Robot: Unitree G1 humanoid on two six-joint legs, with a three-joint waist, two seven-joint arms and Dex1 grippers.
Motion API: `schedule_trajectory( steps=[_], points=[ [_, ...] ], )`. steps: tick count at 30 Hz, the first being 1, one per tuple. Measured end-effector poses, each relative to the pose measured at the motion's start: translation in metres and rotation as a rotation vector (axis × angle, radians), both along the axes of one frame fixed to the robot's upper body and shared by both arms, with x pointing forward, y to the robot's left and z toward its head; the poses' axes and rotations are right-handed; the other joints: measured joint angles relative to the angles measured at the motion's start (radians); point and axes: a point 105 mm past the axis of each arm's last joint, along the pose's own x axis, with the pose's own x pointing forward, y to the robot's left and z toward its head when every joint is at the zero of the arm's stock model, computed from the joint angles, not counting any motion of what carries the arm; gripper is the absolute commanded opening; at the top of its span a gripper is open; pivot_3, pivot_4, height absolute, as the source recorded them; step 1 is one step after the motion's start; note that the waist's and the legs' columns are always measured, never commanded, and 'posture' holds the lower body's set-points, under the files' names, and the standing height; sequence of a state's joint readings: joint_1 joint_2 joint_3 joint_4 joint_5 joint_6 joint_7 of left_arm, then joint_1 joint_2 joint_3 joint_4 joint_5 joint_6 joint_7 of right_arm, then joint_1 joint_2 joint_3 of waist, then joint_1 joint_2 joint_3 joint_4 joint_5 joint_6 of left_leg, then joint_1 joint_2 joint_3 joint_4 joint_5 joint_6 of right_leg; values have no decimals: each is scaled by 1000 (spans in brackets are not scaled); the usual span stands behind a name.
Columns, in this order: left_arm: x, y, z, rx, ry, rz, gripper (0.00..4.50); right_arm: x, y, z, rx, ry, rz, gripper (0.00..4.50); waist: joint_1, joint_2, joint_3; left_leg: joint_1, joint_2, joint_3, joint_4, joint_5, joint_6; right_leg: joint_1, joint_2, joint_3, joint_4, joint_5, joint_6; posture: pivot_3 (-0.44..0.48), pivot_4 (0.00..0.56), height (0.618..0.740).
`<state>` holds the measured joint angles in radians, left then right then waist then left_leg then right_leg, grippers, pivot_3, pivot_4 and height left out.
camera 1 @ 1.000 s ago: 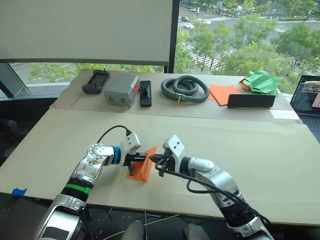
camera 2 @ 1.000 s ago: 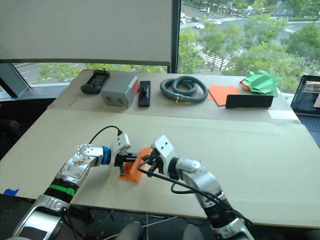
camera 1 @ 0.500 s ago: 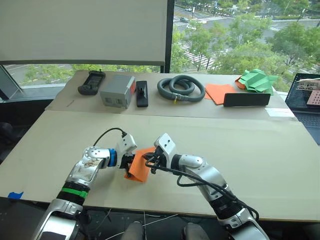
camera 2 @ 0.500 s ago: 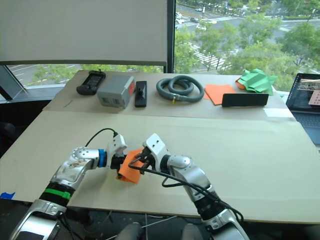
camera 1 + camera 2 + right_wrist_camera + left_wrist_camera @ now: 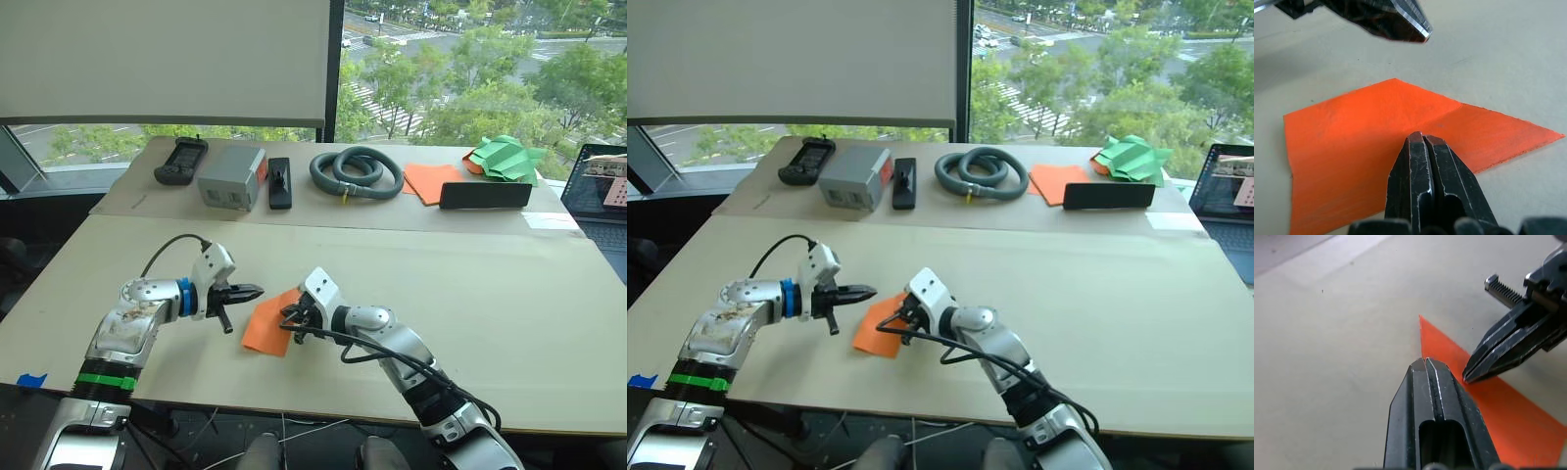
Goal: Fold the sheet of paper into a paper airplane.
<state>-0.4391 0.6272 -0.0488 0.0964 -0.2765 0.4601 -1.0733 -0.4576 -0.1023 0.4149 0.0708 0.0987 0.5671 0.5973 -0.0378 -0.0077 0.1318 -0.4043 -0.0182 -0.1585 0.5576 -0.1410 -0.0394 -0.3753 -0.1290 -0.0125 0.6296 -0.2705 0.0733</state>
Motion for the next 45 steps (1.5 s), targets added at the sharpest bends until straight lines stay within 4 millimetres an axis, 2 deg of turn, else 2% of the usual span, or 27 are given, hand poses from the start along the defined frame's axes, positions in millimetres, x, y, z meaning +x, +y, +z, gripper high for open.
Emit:
schedule_trajectory(
  steps=[2, 6, 7, 10, 16, 31, 42, 45],
  points=[
    [-1, -3, -9, -4, 30, -9, 9, 0, 1, 0, 0, 1, 1, 0, -5, 0, 0, 0, 0, 0, 0, 0, 1, 0, 1, 0, 0, 0, 0, 0, 150, 702],
    [-4, 3, -48, 79, 109, -4, 9, 0, 0, 0, -1, 0, -1, 0, -7, 0, 0, 1, 0, -1, 0, 5, 7, -1, 2, 1, 1, 0, 0, 0, 150, 702],
    [-2, 2, -51, 84, 91, -13, 9, 1, -2, -1, -5, -1, -6, 0, -4, 0, 0, 0, 0, -1, 0, 5, 7, -1, 2, 1, 1, 0, 0, 0, 150, 702],
    [2, 2, -51, 120, 48, -35, 9, 2, -3, 0, -4, -4, -8, 0, 2, 0, -1, 1, 0, -1, 0, 0, 0, 0, 1, 1, 1, 0, -1, 0, 150, 702],
    [3, 2, -57, 162, 18, -61, 9, 8, -12, -8, -40, -8, -22, 0, 1, 2, -2, 5, 0, 0, 0, 0, 0, 5, 1, 1, 1, -4, -7, 0, 150, 702],
    [-4, -2, -59, 198, -12, -87, 9, 35, -11, -12, -59, 0, -66, 0, -1, 8, -9, 7, 0, 0, 0, 0, 0, 6, 1, 1, 3, -5, -9, 0, 150, 702],
    [-7, -12, -52, 141, 48, -79, 9, 36, -10, -12, -67, -11, -66, 0, -2, 8, -8, 6, 0, -1, 0, 0, 0, 5, 1, 1, 3, -5, -9, 0, 150, 702],
    [-2, -11, -40, 78, 60, -43, 9, 36, -10, -11, -67, -13, -66, 0, -2, 6, -7, 5, 0, -1, 0, 0, 0, 4, 1, 0, 3, -5, -9, 0, 150, 702]
  ],
)
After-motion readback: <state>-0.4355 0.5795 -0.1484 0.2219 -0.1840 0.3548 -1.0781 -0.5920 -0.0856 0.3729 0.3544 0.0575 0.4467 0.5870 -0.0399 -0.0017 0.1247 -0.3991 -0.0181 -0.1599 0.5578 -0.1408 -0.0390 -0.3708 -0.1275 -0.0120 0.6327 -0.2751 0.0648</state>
